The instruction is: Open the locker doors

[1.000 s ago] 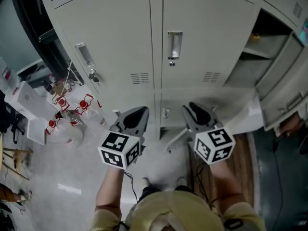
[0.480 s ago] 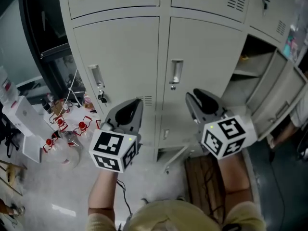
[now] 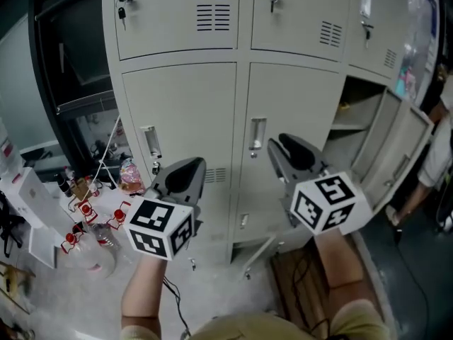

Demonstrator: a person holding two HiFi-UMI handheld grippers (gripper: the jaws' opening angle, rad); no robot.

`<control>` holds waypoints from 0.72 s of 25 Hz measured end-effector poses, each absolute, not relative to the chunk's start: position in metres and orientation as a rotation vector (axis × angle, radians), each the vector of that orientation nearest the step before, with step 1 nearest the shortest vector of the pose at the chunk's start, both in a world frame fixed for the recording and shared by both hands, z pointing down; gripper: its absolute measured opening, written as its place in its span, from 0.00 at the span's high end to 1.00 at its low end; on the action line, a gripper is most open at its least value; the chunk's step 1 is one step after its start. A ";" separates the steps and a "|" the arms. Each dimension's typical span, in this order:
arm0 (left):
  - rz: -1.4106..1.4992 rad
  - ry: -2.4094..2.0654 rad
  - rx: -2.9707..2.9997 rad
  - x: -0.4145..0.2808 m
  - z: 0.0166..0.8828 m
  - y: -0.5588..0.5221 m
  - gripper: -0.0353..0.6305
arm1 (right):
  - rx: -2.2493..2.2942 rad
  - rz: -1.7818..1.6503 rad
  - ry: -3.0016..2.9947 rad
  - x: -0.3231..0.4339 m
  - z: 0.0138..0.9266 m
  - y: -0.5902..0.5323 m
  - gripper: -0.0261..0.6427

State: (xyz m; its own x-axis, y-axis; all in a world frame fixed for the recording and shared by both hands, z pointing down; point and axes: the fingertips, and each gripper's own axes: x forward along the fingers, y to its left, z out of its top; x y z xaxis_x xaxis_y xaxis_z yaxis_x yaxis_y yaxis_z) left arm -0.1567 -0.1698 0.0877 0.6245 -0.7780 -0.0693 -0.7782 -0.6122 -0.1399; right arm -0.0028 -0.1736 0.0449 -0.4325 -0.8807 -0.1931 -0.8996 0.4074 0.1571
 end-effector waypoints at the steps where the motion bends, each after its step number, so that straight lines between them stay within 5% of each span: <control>1: 0.005 1.290 -2.687 -0.161 0.083 -0.171 0.94 | -1.634 0.375 2.551 -0.004 0.038 -0.174 0.82; 18: 0.089 1.235 -2.507 -0.200 -0.004 -0.184 0.94 | -1.743 0.745 2.358 -0.036 -0.083 -0.183 0.81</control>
State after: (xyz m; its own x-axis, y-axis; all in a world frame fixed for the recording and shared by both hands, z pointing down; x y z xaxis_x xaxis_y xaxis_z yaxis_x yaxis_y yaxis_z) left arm -0.2003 -0.1837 -0.0045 0.6196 -0.7577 -0.2049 -0.7792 -0.5624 -0.2767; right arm -0.0365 -0.1835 -0.0828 -0.3316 -0.8666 -0.3728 -0.9236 0.2176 0.3156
